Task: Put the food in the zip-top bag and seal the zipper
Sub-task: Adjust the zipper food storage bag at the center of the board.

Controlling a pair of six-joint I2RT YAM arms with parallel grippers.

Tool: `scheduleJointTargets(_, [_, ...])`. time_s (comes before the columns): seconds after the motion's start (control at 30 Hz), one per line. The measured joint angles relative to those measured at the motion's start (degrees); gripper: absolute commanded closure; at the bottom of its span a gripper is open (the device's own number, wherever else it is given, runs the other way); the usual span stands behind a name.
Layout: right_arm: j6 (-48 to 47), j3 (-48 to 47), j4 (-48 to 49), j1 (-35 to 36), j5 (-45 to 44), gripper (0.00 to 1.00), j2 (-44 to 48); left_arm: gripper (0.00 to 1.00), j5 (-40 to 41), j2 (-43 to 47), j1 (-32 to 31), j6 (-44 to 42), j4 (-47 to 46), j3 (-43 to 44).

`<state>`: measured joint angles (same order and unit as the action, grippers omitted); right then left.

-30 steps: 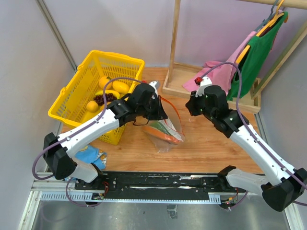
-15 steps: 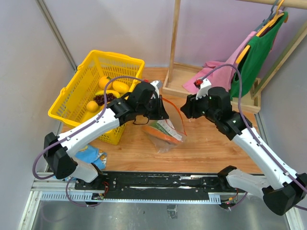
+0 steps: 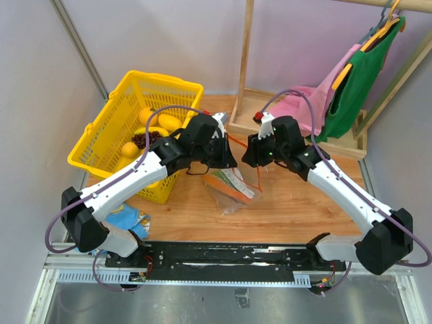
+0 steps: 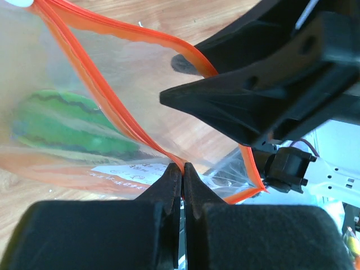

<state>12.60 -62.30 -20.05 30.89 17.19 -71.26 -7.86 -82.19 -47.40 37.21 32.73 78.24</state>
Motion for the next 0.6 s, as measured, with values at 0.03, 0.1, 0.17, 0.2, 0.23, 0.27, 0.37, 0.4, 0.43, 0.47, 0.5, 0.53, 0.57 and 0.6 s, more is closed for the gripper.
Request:
scheduleJointTargets(0.03, [0.24, 0.0, -0.02, 0.0, 0.09, 0.71, -0.96, 1.0, 0.0, 0.0, 0.0, -0.04, 0.11, 0.13])
scheduleJointTargets(0.1, [0.5, 0.0, -0.31, 0.0, 0.22, 0.83, -2.23, 1.0, 0.0, 0.0, 0.0, -0.24, 0.22, 0.28])
scheduleJointTargets(0.17, [0.52, 0.0, -1.09, 0.0, 0.0, 0.94, -2.6, 1.0, 0.0, 0.0, 0.0, -0.57, 0.35, 0.42])
scheduleJointTargets(0.2, [0.39, -0.11, -1.57, 0.0, -0.39, 0.99, -2.6, 1.0, 0.02, 0.0, 0.0, -0.76, 0.44, 0.5])
scheduleJointTargets(0.23, [0.46, -0.55, -2.49, 0.0, -1.25, 0.99, -2.58, 1.0, 0.04, 0.0, 0.0, -0.92, 0.46, 0.55])
scheduleJointTargets(0.27, [0.26, -1.01, -3.02, 0.0, -1.95, 0.99, -2.56, 1.0, 0.07, 0.0, 0.0, -1.07, 0.55, 0.63])
scheduleJointTargets(0.37, [-0.57, -3.17, -5.49, 0.0, -5.53, 0.99, -2.08, 1.0, 0.26, 0.02, 0.0, -1.44, 0.79, 1.03])
scheduleJointTargets(0.4, [-0.81, -3.67, -5.99, 0.0, -7.08, 0.99, -1.62, 1.0, 0.28, 0.02, 0.0, -1.49, 0.83, 1.16])
scheduleJointTargets(0.43, [-1.09, -4.02, -6.51, 0.0, -8.48, 0.99, -0.98, 1.0, 0.31, 0.02, 0.0, -1.6, 0.83, 1.29])
scheduleJointTargets(0.47, [-1.44, -4.2, -7.13, 0.0, -10.23, 0.99, -0.09, 1.0, 0.42, 0.02, 0.0, -1.66, 0.83, 1.36])
scheduleJointTargets(0.5, [-1.9, -4.46, -8.02, 0.0, -12.76, 0.99, 1.33, 1.0, 0.48, 0.0, 0.0, -1.68, 0.83, 1.36])
scheduleJointTargets(0.53, [-1.97, -4.5, -8.13, 0.0, -12.92, 0.99, 1.51, 1.0, 0.5, 0.0, 0.0, -1.68, 0.9, 1.36])
scheduleJointTargets(0.57, [-2.19, -4.59, -8.46, 0.0, -14.62, 0.99, 2.32, 1.0, 0.52, 0.0, 0.0, -1.68, 1.01, 1.36])
scheduleJointTargets(0.6, [-2.32, -4.61, -8.61, 0.0, -16.06, 0.99, 2.95, 1.0, 0.61, 0.0, 0.0, -1.68, 1.14, 1.36])
